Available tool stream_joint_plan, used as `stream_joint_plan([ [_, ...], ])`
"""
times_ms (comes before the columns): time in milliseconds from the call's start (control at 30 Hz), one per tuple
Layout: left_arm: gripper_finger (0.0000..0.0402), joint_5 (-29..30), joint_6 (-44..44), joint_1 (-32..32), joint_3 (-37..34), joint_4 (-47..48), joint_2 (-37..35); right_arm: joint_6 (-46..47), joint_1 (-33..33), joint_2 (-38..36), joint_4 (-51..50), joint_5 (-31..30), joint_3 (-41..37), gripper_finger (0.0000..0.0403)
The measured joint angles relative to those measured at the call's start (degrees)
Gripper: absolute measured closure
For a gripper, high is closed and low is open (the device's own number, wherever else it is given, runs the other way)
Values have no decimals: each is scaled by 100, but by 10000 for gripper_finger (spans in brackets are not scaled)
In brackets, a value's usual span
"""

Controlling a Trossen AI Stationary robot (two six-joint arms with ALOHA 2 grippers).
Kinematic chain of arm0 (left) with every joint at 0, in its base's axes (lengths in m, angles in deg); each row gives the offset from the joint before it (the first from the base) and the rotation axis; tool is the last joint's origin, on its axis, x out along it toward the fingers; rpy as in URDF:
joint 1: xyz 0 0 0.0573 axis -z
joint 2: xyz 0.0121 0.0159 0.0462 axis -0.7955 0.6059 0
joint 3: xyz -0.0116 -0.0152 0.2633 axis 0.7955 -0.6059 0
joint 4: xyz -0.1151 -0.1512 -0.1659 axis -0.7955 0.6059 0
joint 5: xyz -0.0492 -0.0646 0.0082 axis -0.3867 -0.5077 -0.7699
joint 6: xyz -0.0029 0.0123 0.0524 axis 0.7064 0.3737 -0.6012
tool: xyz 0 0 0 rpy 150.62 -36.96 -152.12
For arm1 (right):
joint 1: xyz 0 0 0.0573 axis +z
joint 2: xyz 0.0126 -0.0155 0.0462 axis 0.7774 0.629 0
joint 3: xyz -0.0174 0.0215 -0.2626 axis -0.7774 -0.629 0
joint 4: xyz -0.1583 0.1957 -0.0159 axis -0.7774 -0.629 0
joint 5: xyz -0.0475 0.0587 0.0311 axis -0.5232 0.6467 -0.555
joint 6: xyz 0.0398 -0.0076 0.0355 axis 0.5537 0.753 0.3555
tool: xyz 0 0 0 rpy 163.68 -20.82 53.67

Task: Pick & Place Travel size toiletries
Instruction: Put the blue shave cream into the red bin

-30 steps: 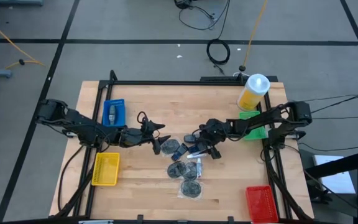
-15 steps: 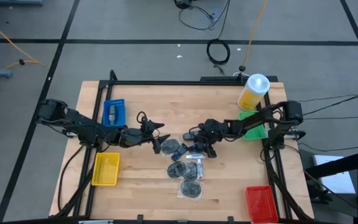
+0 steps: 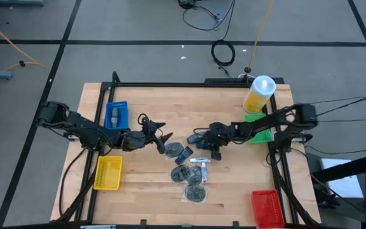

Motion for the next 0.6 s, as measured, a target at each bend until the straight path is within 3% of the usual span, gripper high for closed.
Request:
stream_joint_plan([
  [167, 117, 460, -90, 0, 0, 43, 0, 1404, 264, -1029, -1488, 60, 74, 354],
  [367, 117, 593, -243, 0, 0, 127, 0, 3397, 687, -1838, -3928, 242, 871, 359],
  [467, 117, 643, -245, -4, 0, 140, 0, 4461, 848, -1966, -4898, 843, 1277, 359],
  [600, 117, 706, -175, -109, 0, 139, 0, 6059, 1170, -2021, -5202, 2169, 1450, 359],
])
